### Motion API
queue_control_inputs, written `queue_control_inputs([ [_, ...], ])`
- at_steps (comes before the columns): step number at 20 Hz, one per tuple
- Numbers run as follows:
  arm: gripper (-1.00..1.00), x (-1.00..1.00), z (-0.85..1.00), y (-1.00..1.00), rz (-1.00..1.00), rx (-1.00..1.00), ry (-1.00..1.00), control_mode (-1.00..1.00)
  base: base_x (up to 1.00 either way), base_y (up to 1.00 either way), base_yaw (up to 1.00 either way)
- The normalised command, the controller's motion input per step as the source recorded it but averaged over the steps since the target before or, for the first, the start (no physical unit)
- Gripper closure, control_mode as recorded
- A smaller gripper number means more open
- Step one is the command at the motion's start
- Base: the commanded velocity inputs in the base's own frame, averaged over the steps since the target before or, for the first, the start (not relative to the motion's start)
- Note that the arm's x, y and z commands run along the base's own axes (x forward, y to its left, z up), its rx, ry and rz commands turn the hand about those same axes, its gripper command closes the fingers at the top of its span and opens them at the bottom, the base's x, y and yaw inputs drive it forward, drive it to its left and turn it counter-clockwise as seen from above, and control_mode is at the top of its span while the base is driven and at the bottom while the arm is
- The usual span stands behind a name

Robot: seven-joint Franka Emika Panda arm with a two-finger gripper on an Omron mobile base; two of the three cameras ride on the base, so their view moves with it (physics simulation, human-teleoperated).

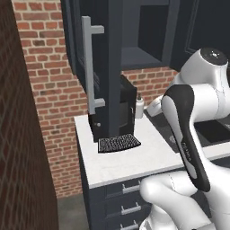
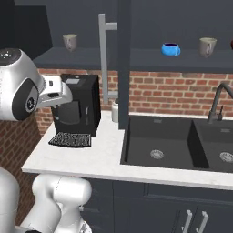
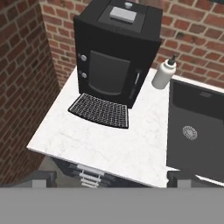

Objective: Gather all objects into one cabinet and sort the glasses and bowls to opposite sides.

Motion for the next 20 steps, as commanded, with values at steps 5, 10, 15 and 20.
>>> queue_control_inputs([
  [5, -1.0, 0.0, 0.0, 0.0, 0.0, 0.0, 0.0, 1.0, 0.84, 0.0, -0.03],
  [10, -1.0, 0.0, 0.0, 0.0, 0.0, 0.0, 0.0, 1.0, 1.0, 0.0, -0.03],
  [15, -1.0, 0.0, 0.0, 0.0, 0.0, 0.0, 0.0, 1.0, 0.27, 0.0, -0.03],
  [20, -1.0, 0.0, 0.0, 0.0, 0.0, 0.0, 0.0, 1.0, 0.0, 0.0, 0.0],
])
